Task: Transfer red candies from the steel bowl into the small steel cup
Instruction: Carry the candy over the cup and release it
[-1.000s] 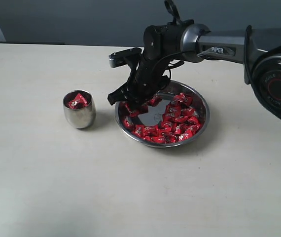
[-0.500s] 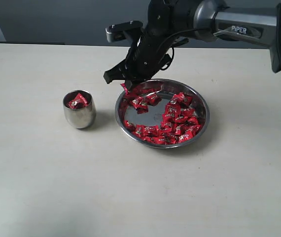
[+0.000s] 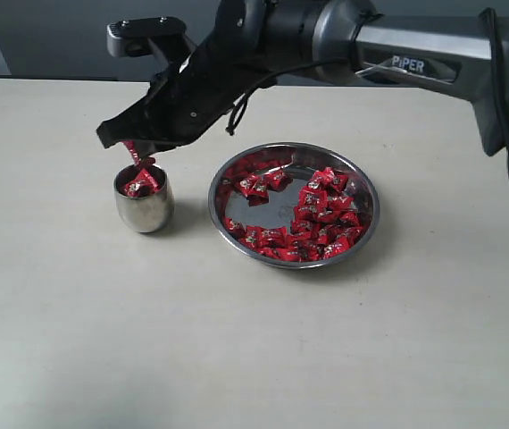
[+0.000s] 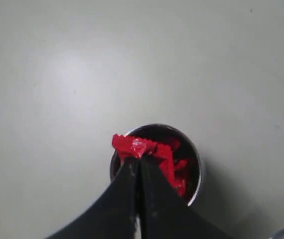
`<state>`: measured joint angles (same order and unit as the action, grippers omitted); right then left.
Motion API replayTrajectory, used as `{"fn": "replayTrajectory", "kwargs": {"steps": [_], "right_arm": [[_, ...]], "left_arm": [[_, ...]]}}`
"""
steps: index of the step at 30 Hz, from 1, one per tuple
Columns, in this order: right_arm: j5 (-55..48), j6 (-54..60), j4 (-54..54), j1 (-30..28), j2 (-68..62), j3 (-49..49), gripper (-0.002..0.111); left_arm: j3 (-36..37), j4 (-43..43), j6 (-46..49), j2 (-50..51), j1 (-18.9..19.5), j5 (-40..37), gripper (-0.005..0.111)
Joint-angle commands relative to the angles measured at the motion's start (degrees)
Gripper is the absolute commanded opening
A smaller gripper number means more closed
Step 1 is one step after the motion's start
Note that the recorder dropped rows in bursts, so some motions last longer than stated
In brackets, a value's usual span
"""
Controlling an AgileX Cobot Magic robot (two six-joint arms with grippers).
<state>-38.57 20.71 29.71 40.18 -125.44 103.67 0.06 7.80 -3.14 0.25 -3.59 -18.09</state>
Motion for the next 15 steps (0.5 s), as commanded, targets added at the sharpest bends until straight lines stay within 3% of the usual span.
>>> {"fn": "replayTrajectory", "kwargs": {"steps": [1,9,15], "right_arm": [[3.5,0.8,0.2,0.9,-1.3,0.1,-0.001],[3.5,0.8,0.2,0.9,-3.1,0.1,-0.001],[3.2,0.8,-1.4,0.9,-3.0,0.1,0.020]], "left_arm": [[-0.1,0.0,-0.3,-0.2,-0.6,0.4,0.000],[-0.1,0.0,-0.3,-0.2,-0.6,0.4,0.000],[-0.1,0.0,-0.3,-0.2,-0.6,0.4,0.000]]}}
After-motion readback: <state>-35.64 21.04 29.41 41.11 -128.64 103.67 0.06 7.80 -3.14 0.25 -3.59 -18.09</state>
